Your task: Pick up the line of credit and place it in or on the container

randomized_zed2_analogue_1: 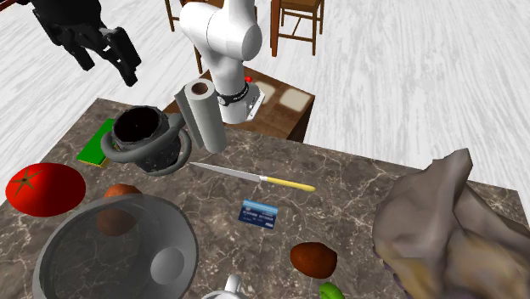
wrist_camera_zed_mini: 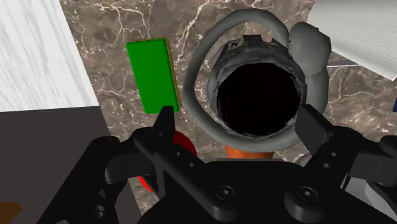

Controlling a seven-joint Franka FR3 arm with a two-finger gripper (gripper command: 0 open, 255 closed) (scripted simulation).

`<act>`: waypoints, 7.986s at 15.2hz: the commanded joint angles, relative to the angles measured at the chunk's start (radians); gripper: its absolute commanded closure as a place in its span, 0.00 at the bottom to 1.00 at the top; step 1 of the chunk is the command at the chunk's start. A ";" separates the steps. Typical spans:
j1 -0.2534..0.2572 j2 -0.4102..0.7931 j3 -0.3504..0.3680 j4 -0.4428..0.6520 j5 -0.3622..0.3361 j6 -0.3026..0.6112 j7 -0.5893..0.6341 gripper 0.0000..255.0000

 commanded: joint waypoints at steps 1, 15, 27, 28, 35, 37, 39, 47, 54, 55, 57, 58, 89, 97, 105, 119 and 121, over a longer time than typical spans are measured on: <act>0.000 0.000 0.000 0.000 0.000 0.000 0.000 0.00; -0.027 0.091 0.250 -0.156 0.431 0.054 0.691 0.00; -0.026 0.396 0.474 -0.130 0.841 0.361 1.189 0.00; -0.027 0.432 0.491 -0.119 0.872 0.396 1.223 0.00; -0.024 0.617 0.572 -0.065 0.993 0.585 1.351 0.00; -0.018 0.644 0.586 -0.066 1.003 0.619 1.347 0.00; -0.011 0.672 0.600 -0.067 1.011 0.653 1.342 0.00; -0.006 0.695 0.610 -0.066 1.017 0.680 1.339 0.00; -0.006 0.695 0.610 -0.066 1.017 0.680 1.339 1.00; -0.006 0.695 0.610 -0.066 1.017 0.680 1.339 1.00; -0.006 0.695 0.610 -0.066 1.017 0.680 1.339 1.00; -0.006 0.695 0.610 -0.066 1.017 0.680 1.339 1.00; -0.026 0.411 0.497 0.116 0.897 0.260 1.575 1.00; -0.037 0.625 0.631 0.322 0.809 0.365 1.729 1.00; 0.045 0.997 0.742 0.633 0.495 0.494 2.016 1.00; 0.233 1.281 0.681 0.841 0.264 0.574 2.165 1.00; 0.238 1.287 0.673 0.825 0.269 0.596 2.155 1.00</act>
